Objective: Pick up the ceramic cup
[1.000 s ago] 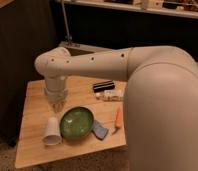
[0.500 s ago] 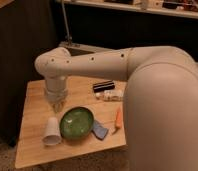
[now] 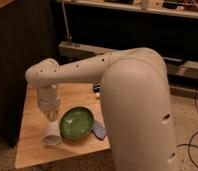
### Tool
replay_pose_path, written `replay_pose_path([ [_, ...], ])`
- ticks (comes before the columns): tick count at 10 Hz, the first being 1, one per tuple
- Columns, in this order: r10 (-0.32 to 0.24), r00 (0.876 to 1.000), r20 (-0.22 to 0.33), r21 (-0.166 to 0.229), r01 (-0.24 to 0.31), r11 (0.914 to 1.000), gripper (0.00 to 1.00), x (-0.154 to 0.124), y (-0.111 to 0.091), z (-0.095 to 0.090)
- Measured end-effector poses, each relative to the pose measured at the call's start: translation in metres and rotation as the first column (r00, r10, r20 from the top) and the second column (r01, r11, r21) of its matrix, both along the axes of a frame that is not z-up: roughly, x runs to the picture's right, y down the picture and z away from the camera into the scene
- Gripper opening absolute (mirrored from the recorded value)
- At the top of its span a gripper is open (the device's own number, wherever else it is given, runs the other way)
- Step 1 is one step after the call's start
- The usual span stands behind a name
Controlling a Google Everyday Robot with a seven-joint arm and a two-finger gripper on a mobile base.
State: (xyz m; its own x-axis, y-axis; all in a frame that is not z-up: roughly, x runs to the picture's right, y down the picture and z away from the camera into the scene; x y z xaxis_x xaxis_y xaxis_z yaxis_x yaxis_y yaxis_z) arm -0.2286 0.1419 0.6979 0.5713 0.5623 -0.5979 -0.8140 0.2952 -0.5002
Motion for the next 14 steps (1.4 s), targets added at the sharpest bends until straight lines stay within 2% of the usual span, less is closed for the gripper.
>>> replay_pose_path([
  [1, 0.009, 1.000, 0.010, -0.012, -0.009, 0.9999, 0.14, -0.007, 0.006, 0.003],
  [3, 0.035, 0.998, 0.048, -0.033, -0.034, 0.9989, 0.01, -0.018, 0.018, 0.005],
  [4, 0.035, 0.998, 0.057, -0.041, -0.033, 0.9986, 0.01, -0.021, 0.019, 0.006],
  [6, 0.031, 0.997, 0.064, -0.047, -0.028, 0.9985, 0.15, -0.030, 0.022, 0.011],
  [9, -0.006, 0.998, 0.057, -0.054, 0.009, 0.9985, 0.48, -0.041, 0.030, 0.017],
  [12, -0.024, 0.999, 0.038, -0.039, 0.025, 0.9989, 0.76, -0.044, 0.032, 0.025],
  [13, -0.026, 0.999, 0.034, -0.037, 0.027, 0.9990, 0.80, -0.045, 0.033, 0.027],
  [14, -0.027, 0.999, 0.032, -0.035, 0.028, 0.9990, 0.80, -0.046, 0.033, 0.029],
])
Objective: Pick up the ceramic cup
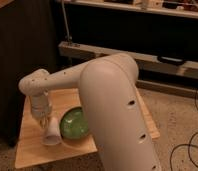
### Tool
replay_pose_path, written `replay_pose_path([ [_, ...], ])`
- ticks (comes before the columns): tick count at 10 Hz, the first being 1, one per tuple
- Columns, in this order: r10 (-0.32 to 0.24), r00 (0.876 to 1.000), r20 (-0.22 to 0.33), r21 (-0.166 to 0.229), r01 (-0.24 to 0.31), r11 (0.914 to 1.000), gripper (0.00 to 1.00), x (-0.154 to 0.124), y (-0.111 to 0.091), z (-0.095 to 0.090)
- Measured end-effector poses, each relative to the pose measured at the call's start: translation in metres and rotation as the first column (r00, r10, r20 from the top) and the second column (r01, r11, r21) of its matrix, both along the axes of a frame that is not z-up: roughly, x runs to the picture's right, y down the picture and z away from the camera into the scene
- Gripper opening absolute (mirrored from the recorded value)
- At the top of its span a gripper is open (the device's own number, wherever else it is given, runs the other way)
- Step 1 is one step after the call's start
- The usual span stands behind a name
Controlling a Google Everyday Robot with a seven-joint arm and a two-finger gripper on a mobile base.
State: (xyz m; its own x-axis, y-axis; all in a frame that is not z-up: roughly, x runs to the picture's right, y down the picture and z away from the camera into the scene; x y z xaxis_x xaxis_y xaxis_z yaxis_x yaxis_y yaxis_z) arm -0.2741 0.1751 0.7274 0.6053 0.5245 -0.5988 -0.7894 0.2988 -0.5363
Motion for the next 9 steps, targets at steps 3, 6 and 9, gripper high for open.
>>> replay_pose_path([
  [3, -0.006, 1.000, -0.006, 0.002, 0.006, 1.0000, 0.80, -0.004, 0.003, 0.008],
  [6, -0.031, 0.999, -0.015, -0.009, 0.031, 0.9995, 0.80, -0.005, 0.014, 0.014],
  [9, -0.040, 0.999, -0.028, -0.019, 0.040, 0.9990, 0.80, -0.004, 0.023, 0.020],
])
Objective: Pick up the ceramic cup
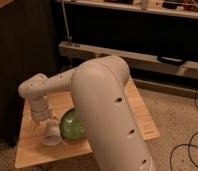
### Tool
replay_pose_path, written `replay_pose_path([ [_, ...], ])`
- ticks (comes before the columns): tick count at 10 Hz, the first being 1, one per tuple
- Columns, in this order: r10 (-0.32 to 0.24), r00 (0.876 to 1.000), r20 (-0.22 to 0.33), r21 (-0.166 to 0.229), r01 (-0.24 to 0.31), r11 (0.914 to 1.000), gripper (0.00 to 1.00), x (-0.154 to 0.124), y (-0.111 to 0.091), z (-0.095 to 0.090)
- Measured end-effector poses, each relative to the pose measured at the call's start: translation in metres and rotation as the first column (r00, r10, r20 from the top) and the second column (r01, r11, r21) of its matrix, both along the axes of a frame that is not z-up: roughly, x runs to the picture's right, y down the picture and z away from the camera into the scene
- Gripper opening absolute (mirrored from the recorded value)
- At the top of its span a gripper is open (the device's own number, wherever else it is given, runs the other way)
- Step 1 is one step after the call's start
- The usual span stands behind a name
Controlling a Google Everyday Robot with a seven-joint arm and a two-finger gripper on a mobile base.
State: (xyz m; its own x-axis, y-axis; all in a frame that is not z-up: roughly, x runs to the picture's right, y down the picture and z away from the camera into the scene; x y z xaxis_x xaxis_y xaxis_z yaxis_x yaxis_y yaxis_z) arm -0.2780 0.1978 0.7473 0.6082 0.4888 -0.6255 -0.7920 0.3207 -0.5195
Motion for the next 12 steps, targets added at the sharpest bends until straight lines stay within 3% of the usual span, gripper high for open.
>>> replay_pose_path([
  [2, -0.004, 1.000, -0.010, -0.014, 0.004, 0.9999, 0.79, 0.000, 0.006, 0.004],
  [5, -0.013, 1.000, -0.025, -0.044, 0.012, 0.9990, 0.58, -0.002, 0.020, 0.014],
  [12, -0.049, 0.999, -0.011, -0.080, 0.048, 0.9956, 0.57, -0.022, 0.042, 0.026],
])
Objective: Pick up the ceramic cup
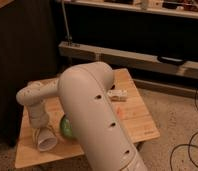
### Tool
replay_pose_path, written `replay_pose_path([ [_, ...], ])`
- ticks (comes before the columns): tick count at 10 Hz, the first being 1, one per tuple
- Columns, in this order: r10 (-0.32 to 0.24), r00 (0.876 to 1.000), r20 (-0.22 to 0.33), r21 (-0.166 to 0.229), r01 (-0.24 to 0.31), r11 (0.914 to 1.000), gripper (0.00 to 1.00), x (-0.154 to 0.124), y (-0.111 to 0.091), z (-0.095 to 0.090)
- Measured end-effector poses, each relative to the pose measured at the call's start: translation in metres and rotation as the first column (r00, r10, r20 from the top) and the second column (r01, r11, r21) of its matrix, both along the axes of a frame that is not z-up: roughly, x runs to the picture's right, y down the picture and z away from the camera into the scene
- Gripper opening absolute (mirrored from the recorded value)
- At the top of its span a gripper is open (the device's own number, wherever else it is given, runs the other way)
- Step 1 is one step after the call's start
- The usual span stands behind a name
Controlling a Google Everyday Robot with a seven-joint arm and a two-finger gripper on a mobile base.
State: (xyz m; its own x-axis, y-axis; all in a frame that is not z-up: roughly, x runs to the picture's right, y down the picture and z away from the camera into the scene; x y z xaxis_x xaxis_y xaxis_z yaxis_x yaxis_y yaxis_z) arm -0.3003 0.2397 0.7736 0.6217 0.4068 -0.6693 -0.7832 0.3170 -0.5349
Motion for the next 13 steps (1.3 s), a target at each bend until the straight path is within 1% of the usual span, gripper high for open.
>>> replay_pose_path([
  [3, -0.016, 1.000, 0.012, -0.007, 0.016, 0.9998, 0.56, -0.004, 0.006, -0.001],
  [6, -0.030, 0.999, 0.041, -0.028, 0.031, 0.9991, 0.28, -0.008, 0.013, -0.005],
  [7, -0.020, 0.998, 0.066, -0.052, 0.023, 0.9983, 0.16, -0.007, 0.010, -0.008],
  [8, -0.001, 0.995, 0.097, -0.085, 0.009, 0.9964, 0.06, -0.007, 0.002, -0.014],
  [9, 0.016, 0.992, 0.126, -0.108, -0.002, 0.9942, 0.01, -0.006, -0.008, -0.023],
  [10, 0.041, 0.985, 0.166, -0.135, -0.018, 0.9907, 0.00, -0.007, -0.026, -0.039],
  [11, 0.068, 0.979, 0.193, -0.159, -0.037, 0.9865, 0.00, -0.006, -0.042, -0.050],
  [12, 0.096, 0.971, 0.217, -0.184, -0.056, 0.9813, 0.00, -0.004, -0.055, -0.057],
  [13, 0.138, 0.958, 0.250, -0.221, -0.082, 0.9719, 0.00, 0.000, -0.071, -0.065],
])
